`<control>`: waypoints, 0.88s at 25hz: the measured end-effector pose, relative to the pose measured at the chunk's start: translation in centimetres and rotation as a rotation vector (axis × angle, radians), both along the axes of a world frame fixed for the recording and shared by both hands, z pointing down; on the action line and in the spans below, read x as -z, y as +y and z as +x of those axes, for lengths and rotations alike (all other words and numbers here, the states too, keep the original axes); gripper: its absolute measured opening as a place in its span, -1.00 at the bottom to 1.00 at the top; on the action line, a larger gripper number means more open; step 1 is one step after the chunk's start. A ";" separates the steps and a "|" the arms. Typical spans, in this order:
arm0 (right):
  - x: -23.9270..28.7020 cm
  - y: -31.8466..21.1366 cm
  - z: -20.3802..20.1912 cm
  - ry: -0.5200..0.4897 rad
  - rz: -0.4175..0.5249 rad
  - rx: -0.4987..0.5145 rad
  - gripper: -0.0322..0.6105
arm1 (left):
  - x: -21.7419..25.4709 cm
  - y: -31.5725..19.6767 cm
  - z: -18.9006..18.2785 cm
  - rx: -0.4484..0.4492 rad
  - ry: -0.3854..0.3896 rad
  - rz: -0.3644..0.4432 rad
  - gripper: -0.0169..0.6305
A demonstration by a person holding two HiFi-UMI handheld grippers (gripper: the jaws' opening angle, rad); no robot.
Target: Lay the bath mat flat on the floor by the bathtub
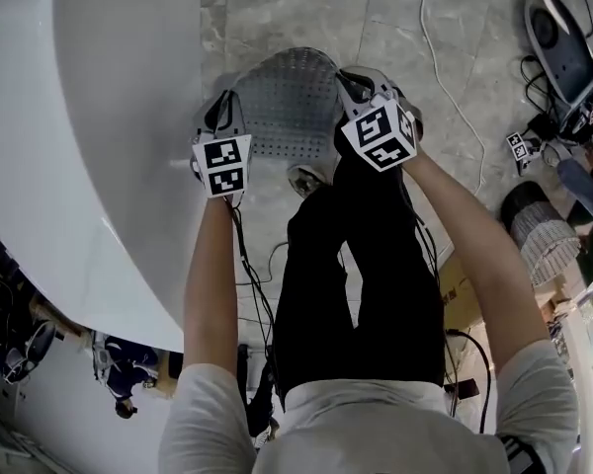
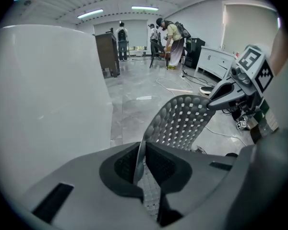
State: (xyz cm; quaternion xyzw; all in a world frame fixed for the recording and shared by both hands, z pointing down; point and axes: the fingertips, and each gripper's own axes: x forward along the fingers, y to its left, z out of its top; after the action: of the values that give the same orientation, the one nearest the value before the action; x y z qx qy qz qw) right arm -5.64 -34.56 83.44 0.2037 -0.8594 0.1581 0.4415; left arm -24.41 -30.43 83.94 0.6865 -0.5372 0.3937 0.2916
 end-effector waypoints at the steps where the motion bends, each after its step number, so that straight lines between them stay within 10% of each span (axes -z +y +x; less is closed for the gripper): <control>1: -0.6 -0.4 0.0 0.003 -0.007 0.004 -0.85 | -0.5 -0.4 0.3 -0.013 -0.006 -0.006 -0.86; 9: -4.9 -2.5 1.0 0.003 -0.068 -0.027 -0.85 | -4.7 -2.8 1.1 0.016 0.005 -0.053 -0.86; 22: -10.9 -5.4 1.1 -0.065 0.034 -0.070 -0.85 | -10.4 -8.4 0.0 0.011 -0.033 0.083 -0.86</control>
State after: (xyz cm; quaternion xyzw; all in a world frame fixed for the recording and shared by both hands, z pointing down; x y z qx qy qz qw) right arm -4.52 -39.97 94.29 0.2358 -0.8682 0.1652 0.4042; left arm -24.44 -38.84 94.33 0.6885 -0.5617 0.3805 0.2563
